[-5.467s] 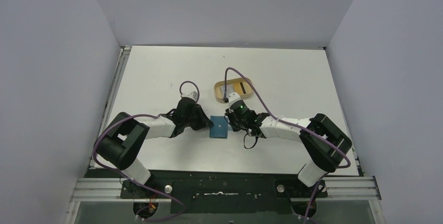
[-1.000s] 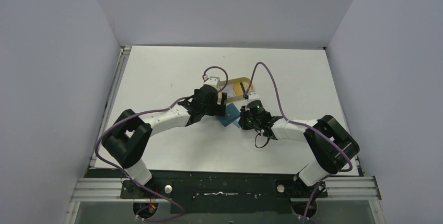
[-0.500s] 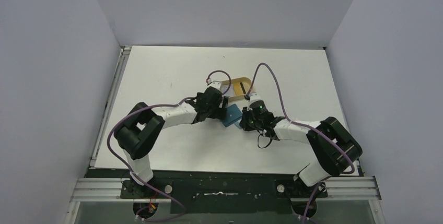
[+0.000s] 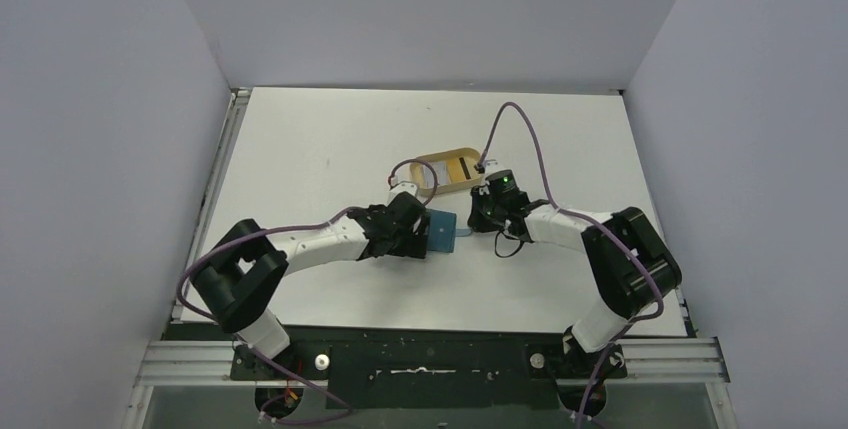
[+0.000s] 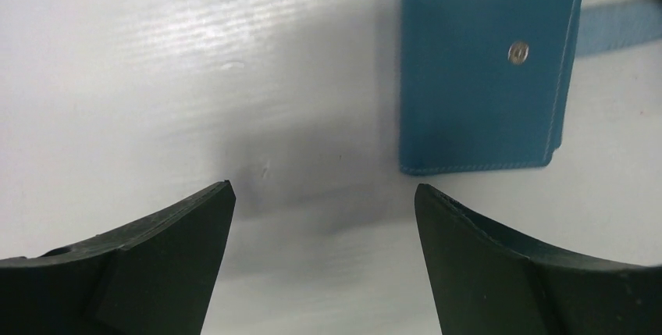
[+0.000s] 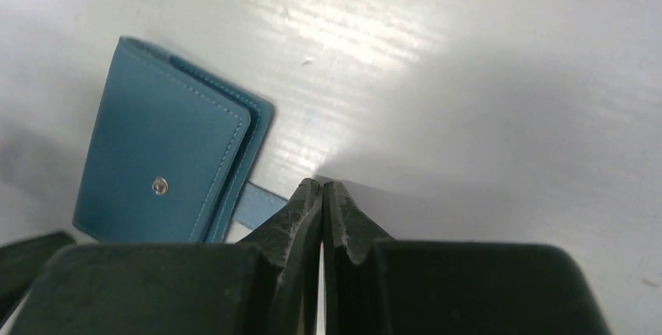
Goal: Take the credit cards out of the card holder
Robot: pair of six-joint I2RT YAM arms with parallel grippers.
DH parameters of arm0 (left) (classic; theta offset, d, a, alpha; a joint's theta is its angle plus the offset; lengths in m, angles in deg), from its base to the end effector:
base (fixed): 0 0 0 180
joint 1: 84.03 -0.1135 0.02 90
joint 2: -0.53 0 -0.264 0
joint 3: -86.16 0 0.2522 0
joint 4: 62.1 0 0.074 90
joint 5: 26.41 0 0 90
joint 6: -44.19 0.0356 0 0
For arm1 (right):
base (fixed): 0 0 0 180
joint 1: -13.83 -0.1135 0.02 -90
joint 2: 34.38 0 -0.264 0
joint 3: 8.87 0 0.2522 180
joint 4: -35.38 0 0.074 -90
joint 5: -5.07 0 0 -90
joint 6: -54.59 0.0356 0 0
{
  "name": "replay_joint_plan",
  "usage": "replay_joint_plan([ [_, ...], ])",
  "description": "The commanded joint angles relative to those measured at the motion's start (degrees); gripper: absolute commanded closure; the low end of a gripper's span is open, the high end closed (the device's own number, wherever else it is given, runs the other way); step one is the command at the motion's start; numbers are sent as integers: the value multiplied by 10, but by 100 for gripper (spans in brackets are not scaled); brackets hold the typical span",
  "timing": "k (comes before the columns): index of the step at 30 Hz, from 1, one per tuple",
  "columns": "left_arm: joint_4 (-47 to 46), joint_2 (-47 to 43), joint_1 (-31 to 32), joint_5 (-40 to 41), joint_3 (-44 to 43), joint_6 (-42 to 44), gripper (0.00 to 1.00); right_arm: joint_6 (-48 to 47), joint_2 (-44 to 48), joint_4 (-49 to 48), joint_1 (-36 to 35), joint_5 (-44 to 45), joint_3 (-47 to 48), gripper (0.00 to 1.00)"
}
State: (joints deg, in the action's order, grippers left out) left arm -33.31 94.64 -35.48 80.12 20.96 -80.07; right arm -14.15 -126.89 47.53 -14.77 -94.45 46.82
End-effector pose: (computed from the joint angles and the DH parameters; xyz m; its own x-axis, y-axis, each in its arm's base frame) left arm 0.2177 -0.2313 0.1635 -0.8103 0.1022 -0.5770 0.1957 0.9753 -0.1020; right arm 0.2650 0.1512 0.1438 -0.8230 -0.0414 -0.5665 -0.2886 0.8895 0.3543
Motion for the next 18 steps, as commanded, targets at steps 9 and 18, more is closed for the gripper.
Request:
replay_joint_plan([
  [9,71,-64,39,31,-65,-71,9,-45,-53,4,18,-22,77,100],
  [18,87,94,39,63,-222,-45,4,-40,-53,-5,18,-35,71,100],
])
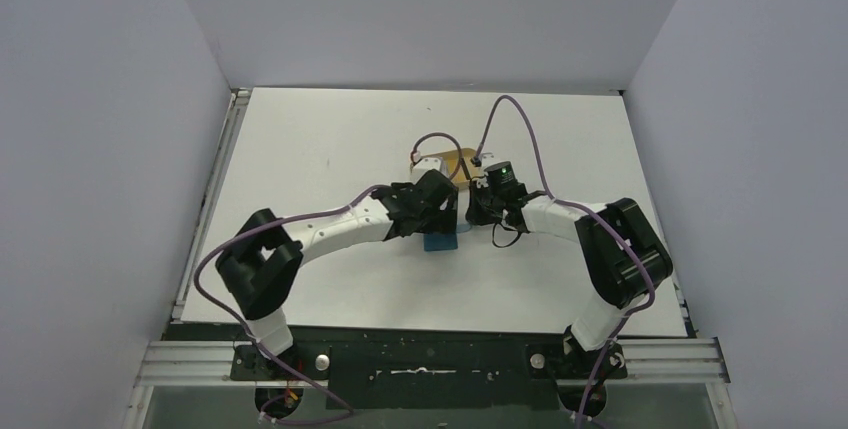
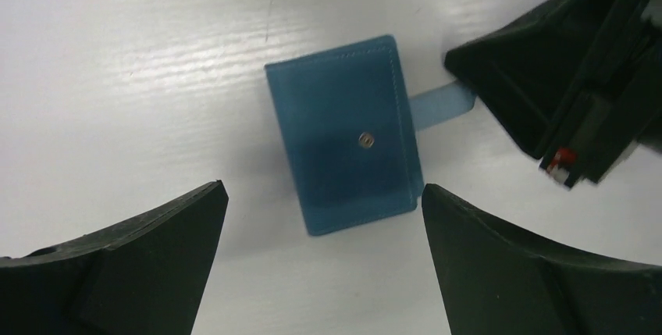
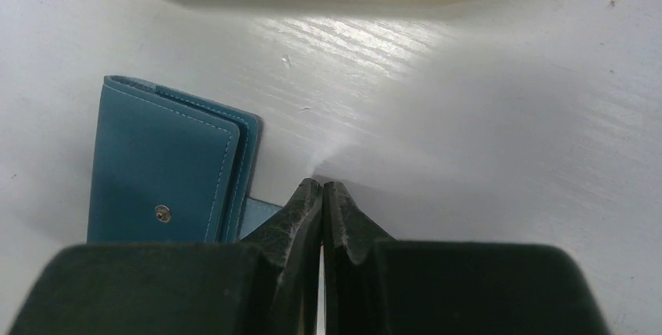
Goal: Take the credit cards out of the card holder
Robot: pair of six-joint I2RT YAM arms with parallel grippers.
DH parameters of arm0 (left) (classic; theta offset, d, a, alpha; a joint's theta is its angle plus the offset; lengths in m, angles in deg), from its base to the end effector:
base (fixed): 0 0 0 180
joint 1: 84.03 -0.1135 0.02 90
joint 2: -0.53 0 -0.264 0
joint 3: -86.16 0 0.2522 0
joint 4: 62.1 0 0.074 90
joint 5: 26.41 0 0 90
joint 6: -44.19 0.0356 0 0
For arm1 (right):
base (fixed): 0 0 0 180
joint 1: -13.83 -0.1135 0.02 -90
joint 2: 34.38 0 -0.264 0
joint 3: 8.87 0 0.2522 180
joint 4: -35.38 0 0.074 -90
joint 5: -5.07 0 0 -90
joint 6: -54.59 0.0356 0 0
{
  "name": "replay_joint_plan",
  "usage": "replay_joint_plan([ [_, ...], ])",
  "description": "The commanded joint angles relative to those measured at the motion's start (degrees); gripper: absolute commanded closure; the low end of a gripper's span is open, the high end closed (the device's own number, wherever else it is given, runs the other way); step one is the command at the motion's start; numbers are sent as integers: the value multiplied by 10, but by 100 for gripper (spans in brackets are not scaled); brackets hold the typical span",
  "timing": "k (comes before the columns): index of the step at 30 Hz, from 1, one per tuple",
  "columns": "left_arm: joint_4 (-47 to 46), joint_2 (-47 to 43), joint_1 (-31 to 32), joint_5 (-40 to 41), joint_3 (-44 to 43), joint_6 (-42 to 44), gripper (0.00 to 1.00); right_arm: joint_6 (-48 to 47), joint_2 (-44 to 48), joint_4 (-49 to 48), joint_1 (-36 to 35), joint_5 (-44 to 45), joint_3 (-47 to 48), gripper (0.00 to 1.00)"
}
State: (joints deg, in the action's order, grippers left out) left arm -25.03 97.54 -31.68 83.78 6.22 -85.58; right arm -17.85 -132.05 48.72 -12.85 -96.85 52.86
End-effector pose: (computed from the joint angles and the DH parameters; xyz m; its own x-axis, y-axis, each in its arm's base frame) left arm 0.2273 -0.2745 0.2144 -0.7769 0.0241 -0.6292 0.1596 0.9742 -0.1598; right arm 0.2919 0.1549 0.1446 -0.8145 -0.0789 -0.5747 -0.3293 0.8785 0.3461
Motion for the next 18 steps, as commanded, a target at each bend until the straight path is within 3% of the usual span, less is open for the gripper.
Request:
replay_joint_plan([
  [1,13,81,2,30,-91,9,4,-3,0,-16,-1,-11,10,100],
  [10,88,143,12,85,-156,-33,3,3,5,-25,4,-9,-9,100],
  [18,92,163,15,71,-158,-52,3,9,-4,-36,9,-14,-16,100],
])
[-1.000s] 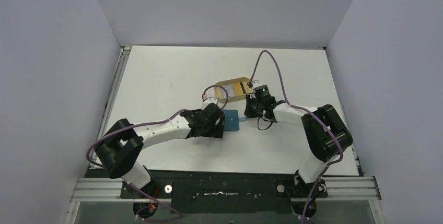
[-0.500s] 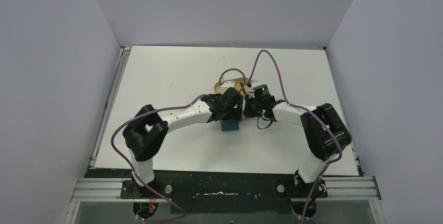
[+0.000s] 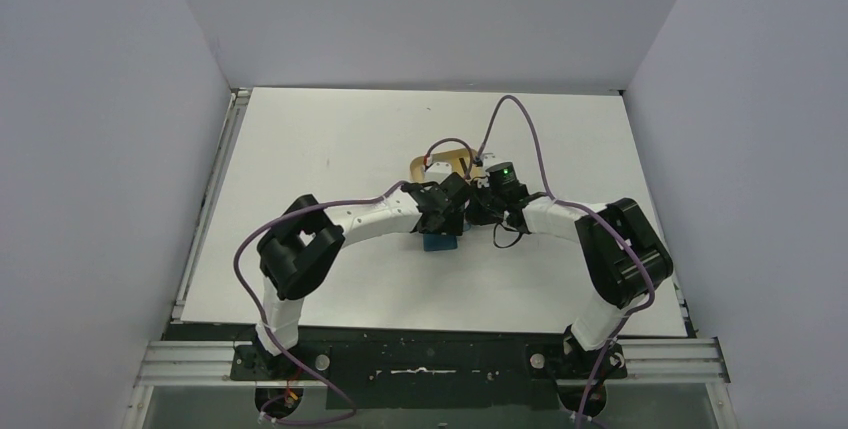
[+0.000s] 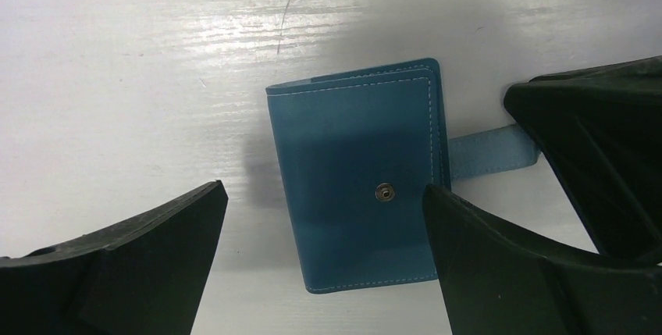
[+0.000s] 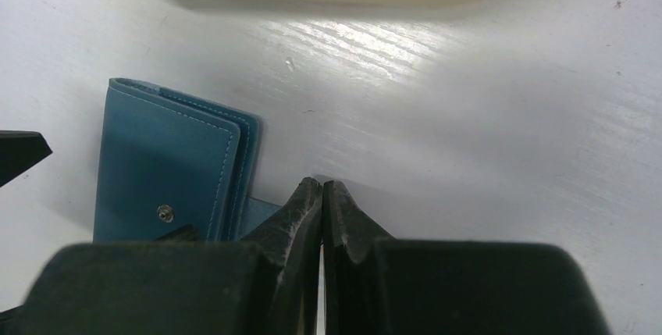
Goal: Take the credit cards out of the card holder
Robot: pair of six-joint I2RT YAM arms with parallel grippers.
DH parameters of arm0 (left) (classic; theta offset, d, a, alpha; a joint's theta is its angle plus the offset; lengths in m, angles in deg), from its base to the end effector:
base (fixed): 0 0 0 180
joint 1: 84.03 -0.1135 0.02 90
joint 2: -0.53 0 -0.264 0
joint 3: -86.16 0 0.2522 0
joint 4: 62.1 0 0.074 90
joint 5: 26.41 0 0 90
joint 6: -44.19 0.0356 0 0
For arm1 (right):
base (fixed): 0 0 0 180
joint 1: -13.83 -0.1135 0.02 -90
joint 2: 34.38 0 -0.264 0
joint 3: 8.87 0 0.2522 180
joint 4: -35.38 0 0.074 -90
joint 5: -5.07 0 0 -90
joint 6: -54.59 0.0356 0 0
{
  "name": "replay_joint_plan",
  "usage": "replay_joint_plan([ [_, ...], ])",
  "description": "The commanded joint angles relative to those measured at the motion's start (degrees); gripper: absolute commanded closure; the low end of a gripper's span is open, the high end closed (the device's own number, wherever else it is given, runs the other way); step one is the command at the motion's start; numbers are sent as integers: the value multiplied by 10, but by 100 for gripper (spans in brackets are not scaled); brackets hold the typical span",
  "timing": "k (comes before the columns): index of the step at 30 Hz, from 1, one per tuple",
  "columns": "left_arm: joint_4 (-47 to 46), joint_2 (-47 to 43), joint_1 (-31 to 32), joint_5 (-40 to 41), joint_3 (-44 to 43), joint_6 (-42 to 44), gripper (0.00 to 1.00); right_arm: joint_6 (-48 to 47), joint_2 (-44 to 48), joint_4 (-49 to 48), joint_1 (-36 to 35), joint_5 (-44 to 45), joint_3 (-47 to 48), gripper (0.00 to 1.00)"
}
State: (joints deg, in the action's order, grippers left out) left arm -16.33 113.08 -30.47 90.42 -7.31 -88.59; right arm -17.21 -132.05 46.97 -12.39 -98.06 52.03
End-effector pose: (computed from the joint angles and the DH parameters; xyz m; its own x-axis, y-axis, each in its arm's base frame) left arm 0.2532 -0.3159 0.1791 -0.8048 0.0697 -0.5894 0.0781 0.9969 0.0112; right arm 0.2920 0.1528 0.1430 -0.8136 -0.0616 -0.5782 -0.3280 0.8697 0.3688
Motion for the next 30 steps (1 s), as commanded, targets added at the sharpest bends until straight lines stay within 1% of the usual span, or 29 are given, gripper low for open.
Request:
replay_joint_plan([
  [1,-5,7,3,-6,-19,-25,3,3,-4,-19,5,-2,-8,100],
  [5,-51,2,3,-38,3,-38,3,4,-4,-20,6,-1,-11,100],
  [11,-64,11,3,-55,10,-53,3,5,-6,-21,8,-3,-11,100],
  [18,-34,24,3,-36,8,-56,3,6,-5,-21,11,-4,-12,100],
  [24,20,39,2,-18,-7,-62,3,7,-5,-21,13,-6,-13,100],
  [30,15,12,-3,-7,8,-64,4,7,-4,-21,15,-6,-14,100],
])
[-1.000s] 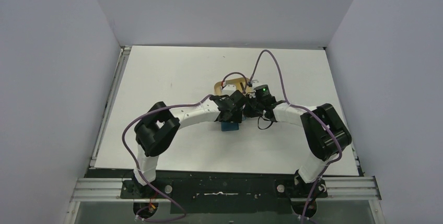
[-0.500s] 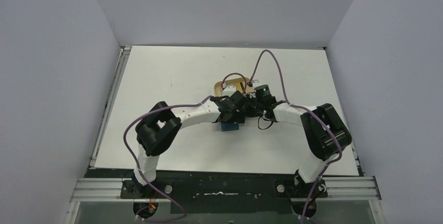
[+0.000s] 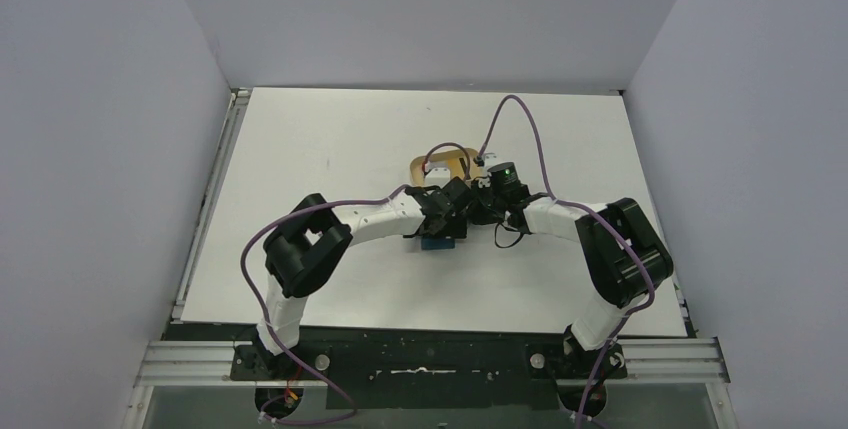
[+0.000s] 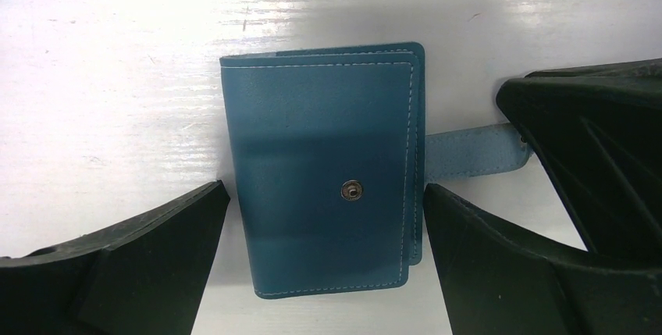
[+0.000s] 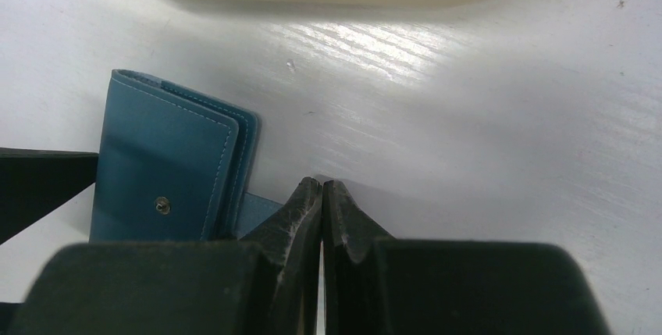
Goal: Take the credit cards out of the card holder
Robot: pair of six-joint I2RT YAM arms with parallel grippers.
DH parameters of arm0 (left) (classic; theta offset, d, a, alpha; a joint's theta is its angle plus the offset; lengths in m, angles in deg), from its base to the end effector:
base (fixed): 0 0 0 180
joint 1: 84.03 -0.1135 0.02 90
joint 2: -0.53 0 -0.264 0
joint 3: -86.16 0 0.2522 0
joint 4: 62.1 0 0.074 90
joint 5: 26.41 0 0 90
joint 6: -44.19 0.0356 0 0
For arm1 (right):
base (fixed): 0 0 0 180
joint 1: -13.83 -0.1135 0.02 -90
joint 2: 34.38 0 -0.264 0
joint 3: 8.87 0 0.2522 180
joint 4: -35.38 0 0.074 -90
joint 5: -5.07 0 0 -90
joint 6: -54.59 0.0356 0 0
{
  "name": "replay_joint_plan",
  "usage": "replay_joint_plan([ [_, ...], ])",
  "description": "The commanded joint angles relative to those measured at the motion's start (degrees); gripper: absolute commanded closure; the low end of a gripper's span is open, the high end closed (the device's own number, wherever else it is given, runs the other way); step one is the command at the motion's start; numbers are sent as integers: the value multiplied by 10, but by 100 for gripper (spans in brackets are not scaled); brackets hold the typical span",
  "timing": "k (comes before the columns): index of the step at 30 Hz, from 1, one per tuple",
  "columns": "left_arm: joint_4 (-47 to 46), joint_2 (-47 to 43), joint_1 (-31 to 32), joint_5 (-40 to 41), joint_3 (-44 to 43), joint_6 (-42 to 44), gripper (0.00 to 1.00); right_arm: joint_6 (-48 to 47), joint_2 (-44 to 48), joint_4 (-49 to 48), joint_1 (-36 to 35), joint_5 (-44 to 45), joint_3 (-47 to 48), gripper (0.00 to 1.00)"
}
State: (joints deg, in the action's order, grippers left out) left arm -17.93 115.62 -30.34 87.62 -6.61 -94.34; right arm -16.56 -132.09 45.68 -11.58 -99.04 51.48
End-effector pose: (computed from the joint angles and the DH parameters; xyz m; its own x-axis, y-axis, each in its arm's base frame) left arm 0.2531 -0.3200 0.1591 -0.8390 -0.0140 -0.5440 0.0168 0.9985 -0.0516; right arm 0.2934 0.1490 0.1419 -0.8142 -0.0399 -0.5792 -0.3185 0.8648 0.3881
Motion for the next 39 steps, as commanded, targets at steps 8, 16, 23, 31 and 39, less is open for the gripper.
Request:
replay_joint_plan([
  [8,17,-52,-20,15,17,7,4,2,-6,-10,7,3,-10,100],
  [16,1,-72,-32,9,42,11,4,2,-8,-10,8,1,-10,100],
  [23,-5,-65,-42,-4,52,17,4,2,-9,-10,8,0,-9,100],
  [31,-10,-63,-43,-8,53,37,4,0,-10,-8,8,1,-8,100],
  [39,-14,-46,-34,-26,37,59,4,0,-14,-7,8,-1,-5,100],
])
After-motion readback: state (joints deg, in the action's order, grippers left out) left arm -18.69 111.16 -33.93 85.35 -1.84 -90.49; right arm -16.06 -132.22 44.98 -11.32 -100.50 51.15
